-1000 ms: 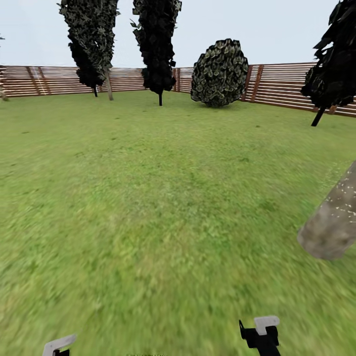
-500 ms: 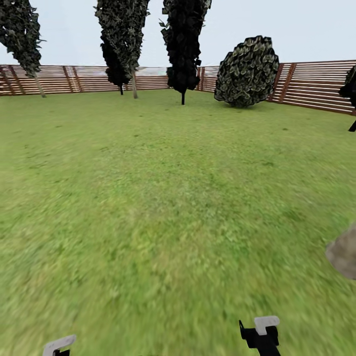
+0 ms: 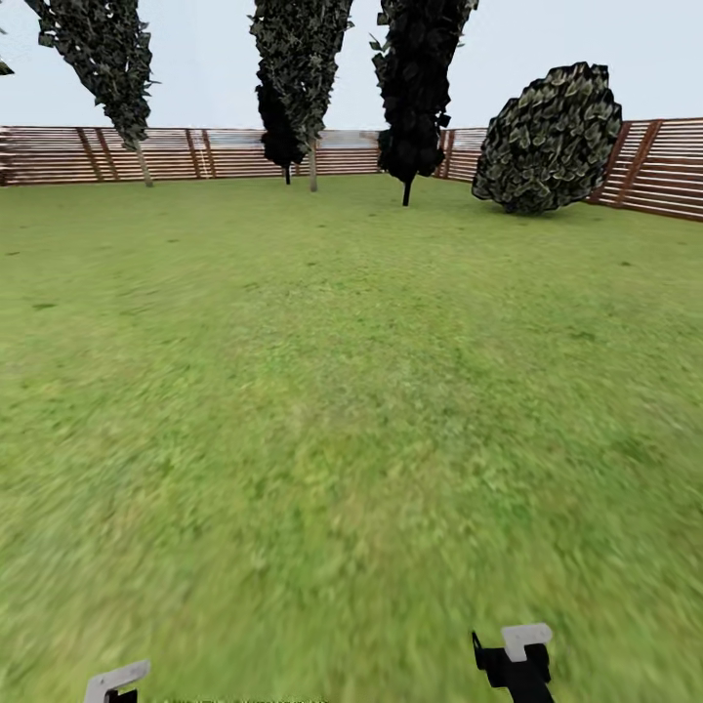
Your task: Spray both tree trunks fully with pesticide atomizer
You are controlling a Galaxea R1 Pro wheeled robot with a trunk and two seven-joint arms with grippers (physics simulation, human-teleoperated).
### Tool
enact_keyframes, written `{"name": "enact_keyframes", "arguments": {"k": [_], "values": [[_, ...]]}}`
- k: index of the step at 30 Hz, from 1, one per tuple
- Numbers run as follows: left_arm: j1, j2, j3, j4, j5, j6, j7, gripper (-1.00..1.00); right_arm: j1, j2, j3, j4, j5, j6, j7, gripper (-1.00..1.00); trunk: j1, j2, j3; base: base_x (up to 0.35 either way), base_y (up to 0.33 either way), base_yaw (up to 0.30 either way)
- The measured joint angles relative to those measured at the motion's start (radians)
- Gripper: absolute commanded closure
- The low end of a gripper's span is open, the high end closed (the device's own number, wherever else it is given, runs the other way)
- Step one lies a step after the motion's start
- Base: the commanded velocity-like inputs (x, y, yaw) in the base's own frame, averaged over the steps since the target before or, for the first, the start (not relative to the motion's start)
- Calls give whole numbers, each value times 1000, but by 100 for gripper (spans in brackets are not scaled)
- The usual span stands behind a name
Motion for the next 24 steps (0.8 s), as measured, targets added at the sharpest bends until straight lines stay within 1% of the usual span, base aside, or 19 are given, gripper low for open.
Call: {"name": "enact_keyframes", "arguments": {"k": [24], "values": [[0,0,0,0,0,0,0,100,0,0,0,-1,0,0,-2,-100,0,0,-8,0,0,282]]}}
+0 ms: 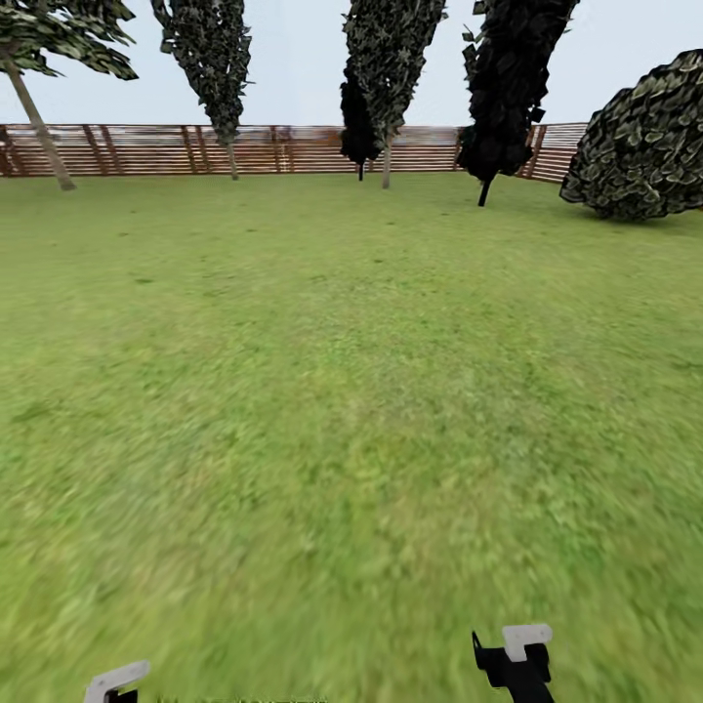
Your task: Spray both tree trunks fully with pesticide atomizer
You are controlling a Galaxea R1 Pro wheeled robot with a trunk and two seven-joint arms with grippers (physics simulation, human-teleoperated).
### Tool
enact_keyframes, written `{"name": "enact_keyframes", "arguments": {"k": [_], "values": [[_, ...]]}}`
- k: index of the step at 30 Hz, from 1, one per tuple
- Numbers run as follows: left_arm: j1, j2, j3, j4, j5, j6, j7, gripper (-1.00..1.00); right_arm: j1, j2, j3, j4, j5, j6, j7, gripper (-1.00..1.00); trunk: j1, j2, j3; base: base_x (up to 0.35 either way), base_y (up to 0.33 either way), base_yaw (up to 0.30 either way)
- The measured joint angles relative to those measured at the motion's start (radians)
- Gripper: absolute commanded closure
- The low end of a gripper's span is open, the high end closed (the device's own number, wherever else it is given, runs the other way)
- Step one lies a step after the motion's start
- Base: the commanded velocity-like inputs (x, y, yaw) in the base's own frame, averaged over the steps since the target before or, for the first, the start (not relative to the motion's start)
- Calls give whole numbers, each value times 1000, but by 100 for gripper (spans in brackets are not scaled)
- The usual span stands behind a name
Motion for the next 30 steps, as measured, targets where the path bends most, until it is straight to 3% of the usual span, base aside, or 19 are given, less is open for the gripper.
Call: {"name": "enact_keyframes", "arguments": {"k": [30], "values": [[0,0,2,1,2,1,-1,100,0,0,0,0,0,0,0,-100,0,0,-6,0,0,282]]}}
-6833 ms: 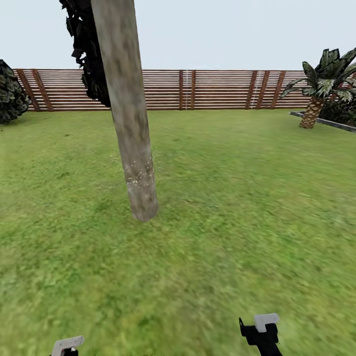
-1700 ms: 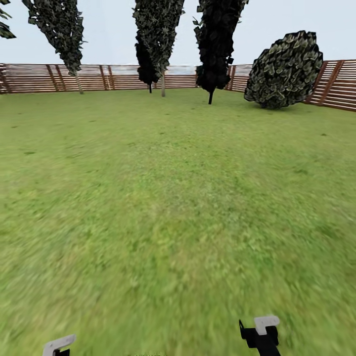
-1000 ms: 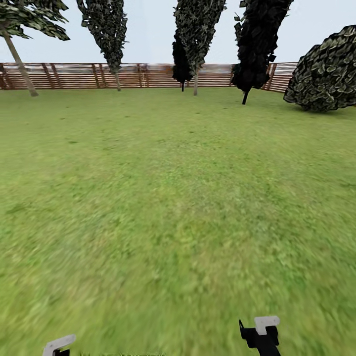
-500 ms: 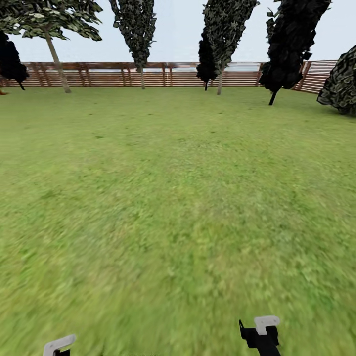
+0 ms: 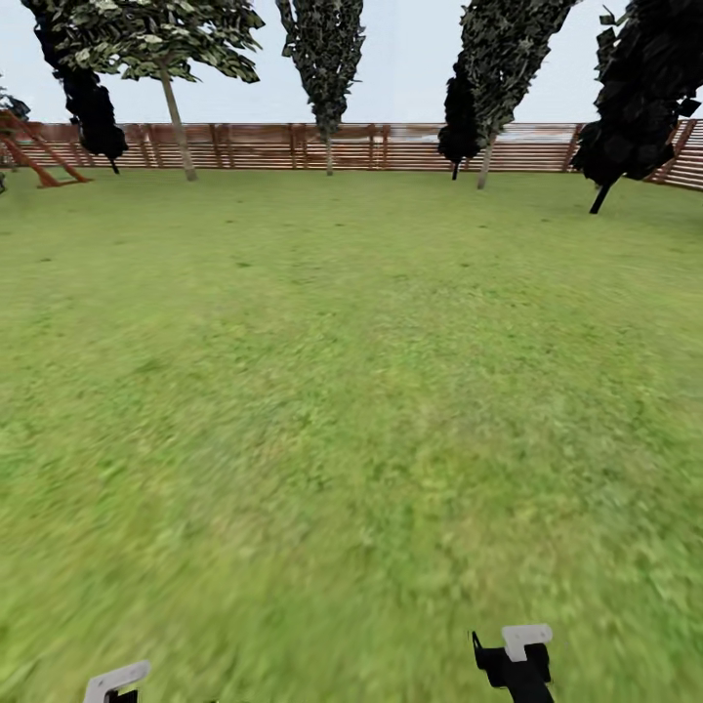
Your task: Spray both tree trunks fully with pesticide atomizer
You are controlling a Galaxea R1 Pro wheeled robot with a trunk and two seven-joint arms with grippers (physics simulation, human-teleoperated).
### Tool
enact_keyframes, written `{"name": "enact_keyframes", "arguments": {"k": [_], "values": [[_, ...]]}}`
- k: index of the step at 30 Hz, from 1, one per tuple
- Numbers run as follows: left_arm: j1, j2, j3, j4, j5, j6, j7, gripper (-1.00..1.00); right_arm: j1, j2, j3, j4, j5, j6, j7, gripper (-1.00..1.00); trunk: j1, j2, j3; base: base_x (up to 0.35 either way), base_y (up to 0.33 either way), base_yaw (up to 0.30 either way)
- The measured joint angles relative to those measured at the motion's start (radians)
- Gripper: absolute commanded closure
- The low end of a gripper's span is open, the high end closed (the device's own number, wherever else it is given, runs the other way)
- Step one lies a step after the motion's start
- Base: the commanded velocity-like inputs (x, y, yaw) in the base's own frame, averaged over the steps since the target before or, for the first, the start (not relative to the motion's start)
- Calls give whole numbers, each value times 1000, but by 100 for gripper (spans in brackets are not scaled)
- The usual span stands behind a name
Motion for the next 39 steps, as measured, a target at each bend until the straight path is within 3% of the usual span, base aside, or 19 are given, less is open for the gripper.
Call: {"name": "enact_keyframes", "arguments": {"k": [8,16,28,39], "values": [[0,0,0,1,0,0,0,100,0,0,0,0,0,0,0,-100,0,0,0,15,0,282],[0,0,5,3,11,0,3,100,0,0,0,0,0,0,0,-100,-1,0,0,272,121,282],[0,0,1,3,-1,1,0,100,0,0,0,0,0,0,0,-100,0,0,0,42,20,282],[0,-1,2,4,7,1,3,100,0,0,0,0,0,-1,0,-100,-1,0,0,311,94,282]]}}
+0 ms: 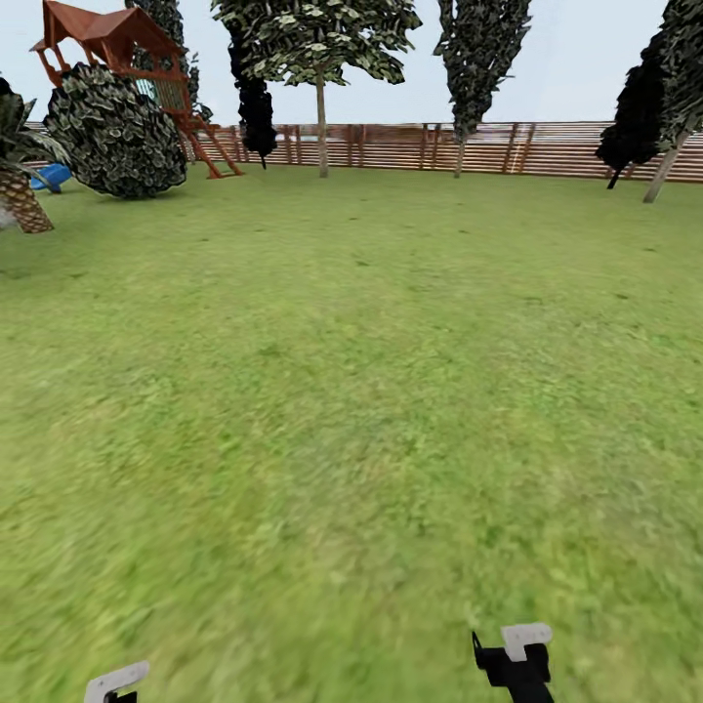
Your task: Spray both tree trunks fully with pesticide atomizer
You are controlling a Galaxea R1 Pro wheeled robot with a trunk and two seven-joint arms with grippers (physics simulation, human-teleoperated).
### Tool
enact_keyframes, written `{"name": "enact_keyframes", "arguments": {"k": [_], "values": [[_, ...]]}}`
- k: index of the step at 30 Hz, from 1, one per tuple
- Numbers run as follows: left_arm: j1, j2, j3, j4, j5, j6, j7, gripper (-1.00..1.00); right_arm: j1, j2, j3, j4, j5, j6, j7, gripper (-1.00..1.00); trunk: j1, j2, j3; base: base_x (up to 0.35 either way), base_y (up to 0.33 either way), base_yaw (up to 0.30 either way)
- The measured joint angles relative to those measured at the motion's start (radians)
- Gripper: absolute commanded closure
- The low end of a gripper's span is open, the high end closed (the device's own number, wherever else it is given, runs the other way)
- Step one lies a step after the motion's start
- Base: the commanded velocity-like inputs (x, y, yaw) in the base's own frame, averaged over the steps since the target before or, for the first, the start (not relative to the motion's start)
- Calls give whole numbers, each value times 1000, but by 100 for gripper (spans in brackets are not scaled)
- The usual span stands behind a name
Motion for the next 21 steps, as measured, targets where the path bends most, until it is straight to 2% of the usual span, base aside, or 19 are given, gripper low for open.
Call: {"name": "enact_keyframes", "arguments": {"k": [5,11,21], "values": [[0,1,3,0,-1,1,1,100,0,0,0,0,0,0,0,-100,0,0,0,322,139,282],[0,1,3,0,-2,1,1,100,0,0,0,0,0,0,0,-100,0,0,0,335,14,272],[0,1,3,1,-2,0,1,100,0,-1,0,0,1,1,1,-100,0,0,0,340,0,29]]}}
